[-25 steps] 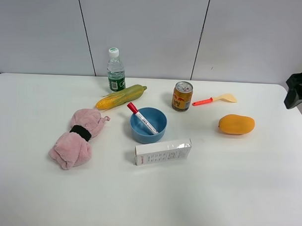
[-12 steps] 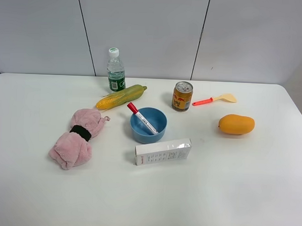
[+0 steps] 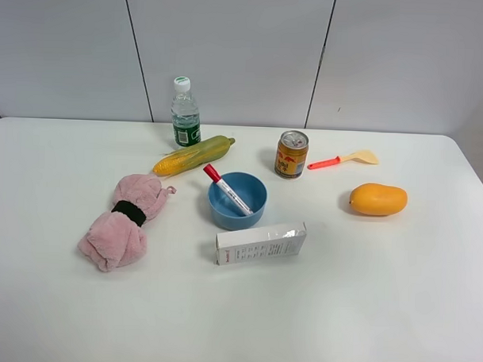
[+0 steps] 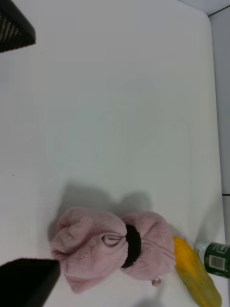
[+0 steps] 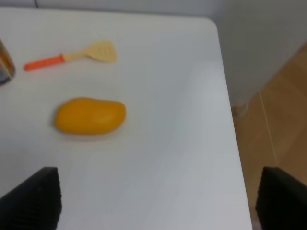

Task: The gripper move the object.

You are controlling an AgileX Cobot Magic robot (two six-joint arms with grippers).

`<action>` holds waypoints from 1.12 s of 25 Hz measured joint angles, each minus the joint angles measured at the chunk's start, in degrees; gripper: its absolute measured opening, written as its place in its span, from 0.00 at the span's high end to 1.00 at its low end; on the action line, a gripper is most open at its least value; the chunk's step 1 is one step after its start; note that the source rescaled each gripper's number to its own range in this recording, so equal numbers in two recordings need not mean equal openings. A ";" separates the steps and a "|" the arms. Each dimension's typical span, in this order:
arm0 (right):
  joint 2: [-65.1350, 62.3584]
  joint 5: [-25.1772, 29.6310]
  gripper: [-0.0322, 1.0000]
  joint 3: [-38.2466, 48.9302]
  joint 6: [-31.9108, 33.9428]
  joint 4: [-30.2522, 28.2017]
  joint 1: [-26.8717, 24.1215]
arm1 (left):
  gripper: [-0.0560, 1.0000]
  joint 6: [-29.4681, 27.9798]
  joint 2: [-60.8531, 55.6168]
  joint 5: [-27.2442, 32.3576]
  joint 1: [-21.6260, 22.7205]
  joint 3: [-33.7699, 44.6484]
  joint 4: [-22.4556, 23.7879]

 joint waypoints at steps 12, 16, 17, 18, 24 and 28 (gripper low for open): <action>-19.98 -6.27 0.22 24.58 0.74 2.38 2.41 | 0.00 0.00 0.00 0.00 0.00 0.00 0.00; -29.41 -11.36 0.22 31.49 0.81 2.73 2.41 | 0.00 0.00 0.00 0.00 0.00 0.00 0.00; -31.65 -12.00 0.22 33.04 1.08 2.73 2.41 | 0.00 0.00 0.00 0.00 0.00 0.00 0.00; -33.40 -12.46 0.22 34.25 1.54 2.78 2.41 | 0.00 0.00 0.00 0.00 0.00 0.00 0.00; -41.50 -12.86 0.22 39.53 2.55 2.54 2.41 | 0.00 0.00 0.00 0.00 0.00 0.00 0.00; -42.01 -12.86 0.18 41.24 3.00 2.53 2.41 | 0.00 0.00 0.00 0.00 0.00 0.00 0.00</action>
